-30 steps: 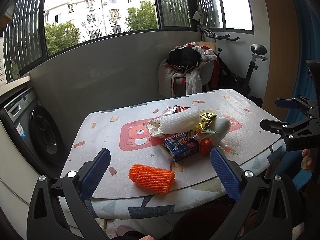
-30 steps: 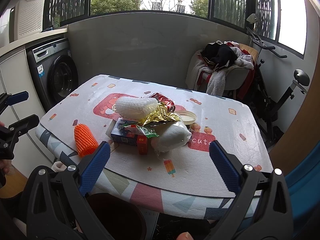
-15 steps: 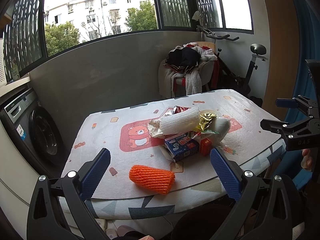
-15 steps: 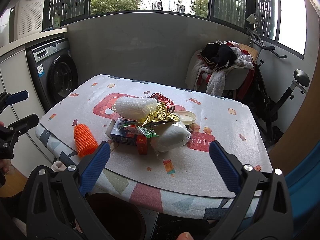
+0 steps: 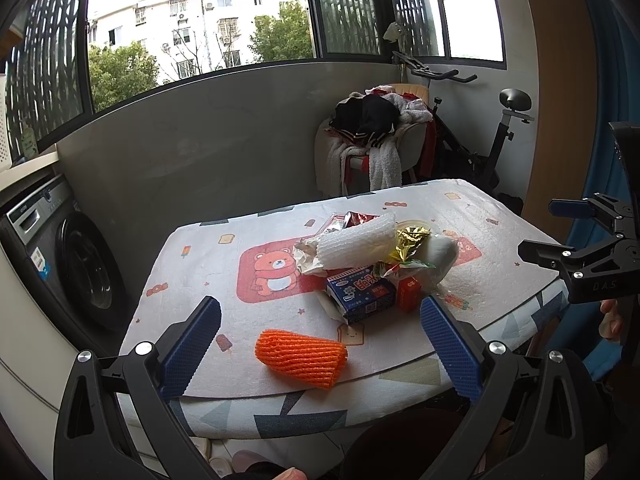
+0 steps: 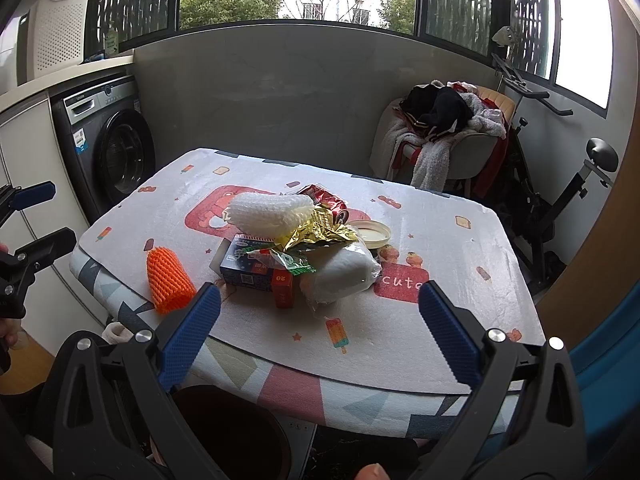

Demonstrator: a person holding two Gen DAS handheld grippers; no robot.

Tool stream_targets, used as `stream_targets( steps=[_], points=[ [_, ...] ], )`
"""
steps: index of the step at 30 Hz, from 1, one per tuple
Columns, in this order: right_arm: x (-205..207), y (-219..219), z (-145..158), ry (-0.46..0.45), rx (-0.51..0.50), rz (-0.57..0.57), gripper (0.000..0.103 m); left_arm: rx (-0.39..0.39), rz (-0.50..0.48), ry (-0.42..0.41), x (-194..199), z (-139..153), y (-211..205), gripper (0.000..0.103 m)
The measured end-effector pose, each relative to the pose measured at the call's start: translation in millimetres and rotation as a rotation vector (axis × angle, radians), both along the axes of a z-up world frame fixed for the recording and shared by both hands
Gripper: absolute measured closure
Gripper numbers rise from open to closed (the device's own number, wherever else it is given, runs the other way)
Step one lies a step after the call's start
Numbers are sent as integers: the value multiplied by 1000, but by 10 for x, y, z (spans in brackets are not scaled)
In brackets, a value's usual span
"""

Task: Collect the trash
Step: 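Grasp the orange foam net with the left gripper while the right grasps the white sleeve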

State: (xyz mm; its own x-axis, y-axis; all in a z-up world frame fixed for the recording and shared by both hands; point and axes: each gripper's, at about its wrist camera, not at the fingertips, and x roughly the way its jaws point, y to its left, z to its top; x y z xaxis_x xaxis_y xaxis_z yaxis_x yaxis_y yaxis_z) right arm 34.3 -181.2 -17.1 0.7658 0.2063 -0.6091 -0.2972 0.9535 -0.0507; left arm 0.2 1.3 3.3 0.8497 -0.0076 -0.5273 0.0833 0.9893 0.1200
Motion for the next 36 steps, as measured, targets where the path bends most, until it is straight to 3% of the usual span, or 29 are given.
stream_targets(
  steps=[4, 5, 8, 13, 17, 20, 24, 26, 31, 36],
  points=[
    [-6, 2, -73, -2, 1, -3, 6, -86, -99, 31, 26, -39, 45, 5],
    [-12, 14, -98, -3, -1, 2, 6, -76, -108, 55, 47, -122, 59, 5],
    [-19, 42, -198, 9, 12, 27, 6, -18, -37, 94, 109, -398, 107, 5],
    [19, 55, -411, 48, 63, 42, 6, -107, 11, 123, 127, -711, 431, 5],
    [97, 103, -614, 120, 59, 52, 6, -129, 34, 176, 176, -960, 566, 5],
    [121, 147, -736, 130, 24, 38, 6, -193, 44, 251, 298, -1120, 631, 5],
    [169, 163, -881, 132, -44, 9, 6, -289, 130, 310, 477, -1237, 762, 5],
    [210, 111, -928, 148, -25, 0, 6, -335, 145, 299, 536, -1232, 805, 5],
    [305, -8, -965, 142, 9, -30, 6, -353, 173, 320, 741, -1281, 835, 5],
    [434, -95, -927, 111, 27, -40, 6, -515, 221, 381, 997, -1510, 1015, 5]
  ],
)
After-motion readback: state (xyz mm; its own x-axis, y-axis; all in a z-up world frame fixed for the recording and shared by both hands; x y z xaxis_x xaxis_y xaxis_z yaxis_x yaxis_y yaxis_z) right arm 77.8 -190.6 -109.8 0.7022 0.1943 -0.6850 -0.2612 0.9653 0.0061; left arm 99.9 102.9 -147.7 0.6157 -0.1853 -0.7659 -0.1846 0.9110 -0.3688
